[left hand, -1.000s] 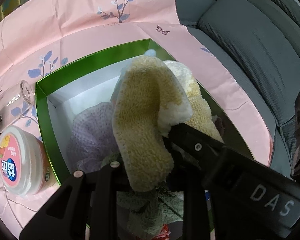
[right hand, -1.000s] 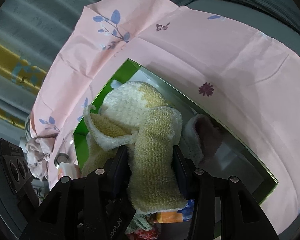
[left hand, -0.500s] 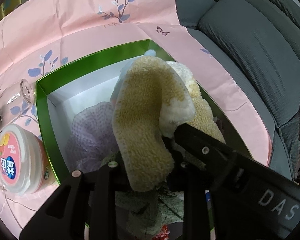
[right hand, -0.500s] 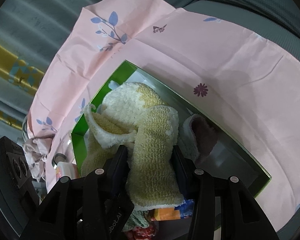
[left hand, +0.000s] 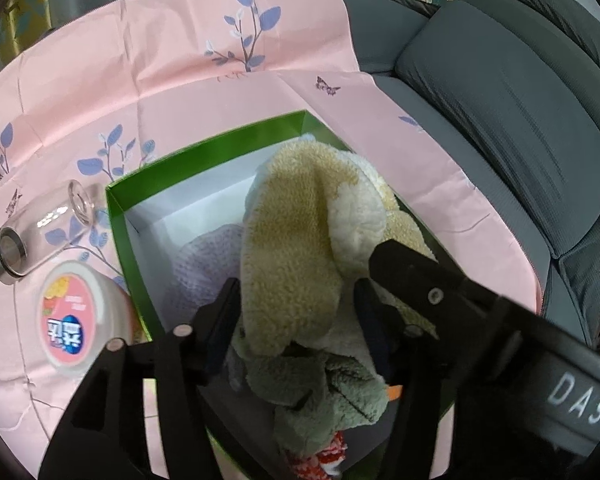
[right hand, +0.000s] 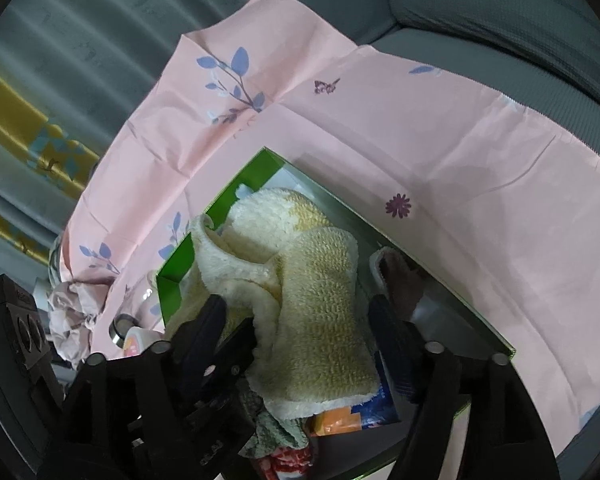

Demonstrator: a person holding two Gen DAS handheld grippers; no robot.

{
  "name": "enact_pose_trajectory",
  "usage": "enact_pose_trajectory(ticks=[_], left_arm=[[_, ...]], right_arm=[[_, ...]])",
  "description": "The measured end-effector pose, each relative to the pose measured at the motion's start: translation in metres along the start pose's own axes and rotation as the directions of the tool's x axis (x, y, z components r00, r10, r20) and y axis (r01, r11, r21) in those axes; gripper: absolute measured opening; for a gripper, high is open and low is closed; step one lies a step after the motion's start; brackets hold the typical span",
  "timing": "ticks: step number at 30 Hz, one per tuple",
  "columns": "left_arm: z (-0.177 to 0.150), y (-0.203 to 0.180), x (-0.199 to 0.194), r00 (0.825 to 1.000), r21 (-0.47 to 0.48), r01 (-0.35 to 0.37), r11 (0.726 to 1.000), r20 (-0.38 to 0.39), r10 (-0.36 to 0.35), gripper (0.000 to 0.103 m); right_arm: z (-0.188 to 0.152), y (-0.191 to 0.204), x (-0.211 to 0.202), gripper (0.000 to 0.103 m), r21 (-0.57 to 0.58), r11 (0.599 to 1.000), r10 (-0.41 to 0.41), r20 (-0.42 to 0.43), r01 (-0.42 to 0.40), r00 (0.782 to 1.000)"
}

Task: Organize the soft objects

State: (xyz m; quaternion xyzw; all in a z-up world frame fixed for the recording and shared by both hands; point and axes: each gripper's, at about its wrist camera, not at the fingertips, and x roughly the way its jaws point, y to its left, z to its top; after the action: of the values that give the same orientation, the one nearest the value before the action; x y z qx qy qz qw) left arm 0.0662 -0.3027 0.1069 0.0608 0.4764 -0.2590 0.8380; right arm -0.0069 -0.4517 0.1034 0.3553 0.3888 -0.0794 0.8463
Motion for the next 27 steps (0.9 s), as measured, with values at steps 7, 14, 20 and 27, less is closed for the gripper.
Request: enact_pose_trajectory(ticks=[7, 14, 20, 27], left_arm=[[0.002, -0.003, -0.024, 0.997, 0.035, -0.049, 0.998, 0.061, 0.047, 0.078], [0.0, -0.004, -0.047, 0.991, 0.047, -0.079, 0.996, 0.111, 0.073, 0.09], [-0.006, 0.001, -0.072, 0.98, 0.038, -0.106, 0.994, 0.176, 0.098, 0.1], [-0.014, 0.004, -0.101, 0.967, 0.029, -0.115, 0.993, 0.232, 0.105, 0.102]], right_arm=[[0.0, 0.005, -0.016, 0.086, -0.015, 0.999, 0.047, 0.052, -0.046, 0.998], [-0.002, 0.012, -0.034, 0.089, -0.042, 0.997, 0.069, 0.1, -0.065, 0.993], [-0.008, 0.024, -0.055, 0.098, -0.095, 0.993, 0.084, 0.145, -0.07, 0.986], [-0.016, 0.039, -0.079, 0.098, -0.158, 0.986, 0.085, 0.202, -0.053, 0.976]])
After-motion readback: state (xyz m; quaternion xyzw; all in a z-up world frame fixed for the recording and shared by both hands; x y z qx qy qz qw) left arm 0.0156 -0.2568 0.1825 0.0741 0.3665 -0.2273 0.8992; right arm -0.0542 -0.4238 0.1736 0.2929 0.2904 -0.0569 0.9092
